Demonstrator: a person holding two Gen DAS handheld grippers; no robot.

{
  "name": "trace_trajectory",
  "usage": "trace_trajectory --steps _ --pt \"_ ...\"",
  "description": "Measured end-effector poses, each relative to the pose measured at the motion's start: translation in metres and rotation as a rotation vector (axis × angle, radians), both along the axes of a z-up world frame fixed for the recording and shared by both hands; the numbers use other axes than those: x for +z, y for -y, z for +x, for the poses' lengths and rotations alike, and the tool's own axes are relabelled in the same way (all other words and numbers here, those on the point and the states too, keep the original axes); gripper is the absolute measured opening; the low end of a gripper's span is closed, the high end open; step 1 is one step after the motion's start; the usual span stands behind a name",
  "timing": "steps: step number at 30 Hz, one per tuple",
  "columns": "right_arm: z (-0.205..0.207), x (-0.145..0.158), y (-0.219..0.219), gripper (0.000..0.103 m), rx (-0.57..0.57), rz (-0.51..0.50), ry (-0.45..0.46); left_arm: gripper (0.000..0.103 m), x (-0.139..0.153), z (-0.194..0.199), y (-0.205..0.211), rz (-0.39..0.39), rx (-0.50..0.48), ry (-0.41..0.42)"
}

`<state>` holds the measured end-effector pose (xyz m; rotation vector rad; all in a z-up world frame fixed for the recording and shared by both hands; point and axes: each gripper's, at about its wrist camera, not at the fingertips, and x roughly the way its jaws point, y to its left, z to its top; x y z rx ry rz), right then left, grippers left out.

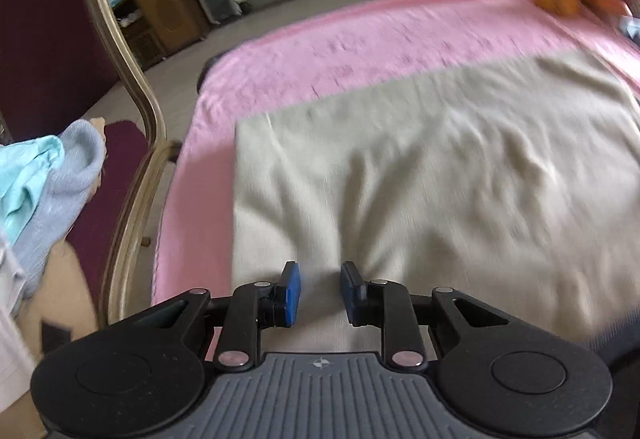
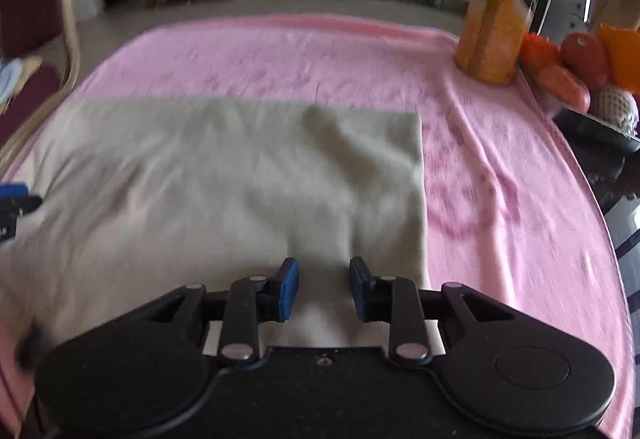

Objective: Fold clothes

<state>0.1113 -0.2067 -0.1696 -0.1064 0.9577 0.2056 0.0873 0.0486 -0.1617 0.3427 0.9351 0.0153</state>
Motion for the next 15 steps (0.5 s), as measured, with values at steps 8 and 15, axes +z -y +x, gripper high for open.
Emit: trace_trajectory --steps 8,15 --pt "-0.051 0.010 0.045 0.029 -0.091 0.033 -0.106 0.027 0.021 -0.037 -0.047 -0.079 0.100 -0.052" --pt "-0.044 0.023 0.077 0.013 -0.214 0.364 -0.056 0.017 0.038 -0.023 -0.064 -0.324 0.164 0.030"
